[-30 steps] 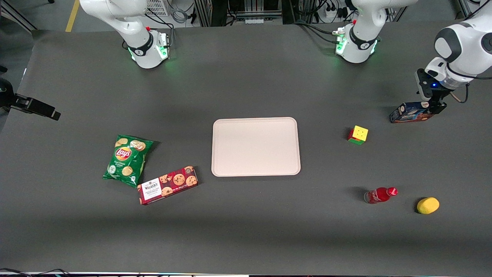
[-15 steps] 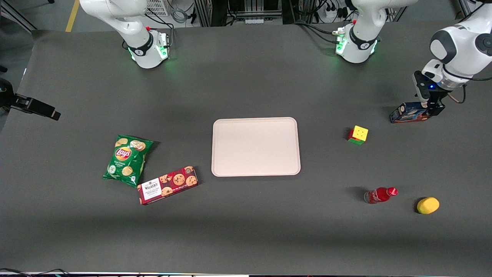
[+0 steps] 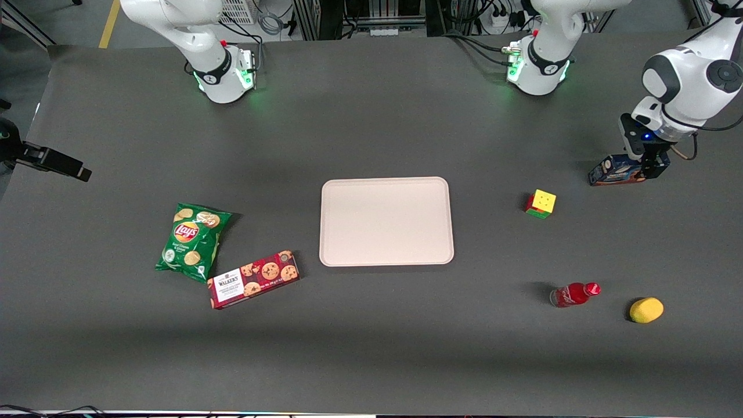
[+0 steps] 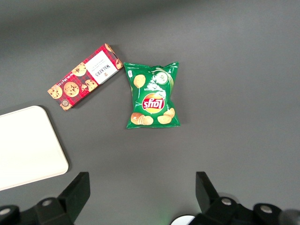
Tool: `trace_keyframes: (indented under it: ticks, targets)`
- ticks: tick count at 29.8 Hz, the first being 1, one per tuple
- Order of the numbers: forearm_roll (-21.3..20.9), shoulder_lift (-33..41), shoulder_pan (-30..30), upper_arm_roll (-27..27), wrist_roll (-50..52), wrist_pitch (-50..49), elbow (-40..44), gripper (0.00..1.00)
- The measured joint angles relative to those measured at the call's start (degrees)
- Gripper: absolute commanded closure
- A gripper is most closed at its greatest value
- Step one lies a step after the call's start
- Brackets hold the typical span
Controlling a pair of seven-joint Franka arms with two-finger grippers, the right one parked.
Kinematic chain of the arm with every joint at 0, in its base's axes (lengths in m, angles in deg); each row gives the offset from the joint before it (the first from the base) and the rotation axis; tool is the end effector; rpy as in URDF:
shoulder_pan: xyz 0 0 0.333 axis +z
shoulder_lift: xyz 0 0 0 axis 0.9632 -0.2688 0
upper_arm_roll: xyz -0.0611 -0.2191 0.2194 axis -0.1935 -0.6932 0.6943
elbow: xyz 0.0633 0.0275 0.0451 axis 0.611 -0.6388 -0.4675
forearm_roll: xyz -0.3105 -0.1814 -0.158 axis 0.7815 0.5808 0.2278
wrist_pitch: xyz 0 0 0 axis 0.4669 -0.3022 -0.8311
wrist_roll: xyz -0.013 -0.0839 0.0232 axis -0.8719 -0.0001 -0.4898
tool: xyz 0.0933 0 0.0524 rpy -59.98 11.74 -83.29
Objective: Place cookie box on tray
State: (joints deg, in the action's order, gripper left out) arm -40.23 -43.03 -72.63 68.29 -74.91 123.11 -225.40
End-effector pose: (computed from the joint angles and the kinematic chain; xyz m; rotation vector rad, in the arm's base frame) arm 0.3488 0.1848 0.2353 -2.2300 2.0806 0.0121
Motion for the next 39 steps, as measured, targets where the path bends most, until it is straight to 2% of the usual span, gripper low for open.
trace_keyframes:
  ticks: [2,4,5,8,10,12,22,27,34,39]
  targets:
    - [0.24,0.00,0.00,0.00,0.00,0.00,0.00,0.33]
    - [0.38,0.00,0.00,0.00,0.00,0.00,0.00,0.58]
    - [0.40,0.00,0.00,0.00,0.00,0.00,0.00,0.66]
    - [0.48,0.00,0.00,0.00,0.00,0.00,0.01,0.81]
    - [0.58,0.00,-0.02,0.00,0.00,0.00,0.04,0.86]
    - [0.81,0.01,-0.09,-0.01,0.00,0.00,0.08,0.99]
    - [1.15,0.19,-0.50,-0.11,0.00,0.35,0.78,1.00]
    - [3.01,0.28,-0.96,-0.47,0.00,-1.34,3.28,1.00]
    - [6.53,0.94,-1.69,-3.94,0.01,-15.85,13.52,1.00]
    - [7.54,1.39,-1.92,-6.42,0.42,-27.07,21.91,1.00]
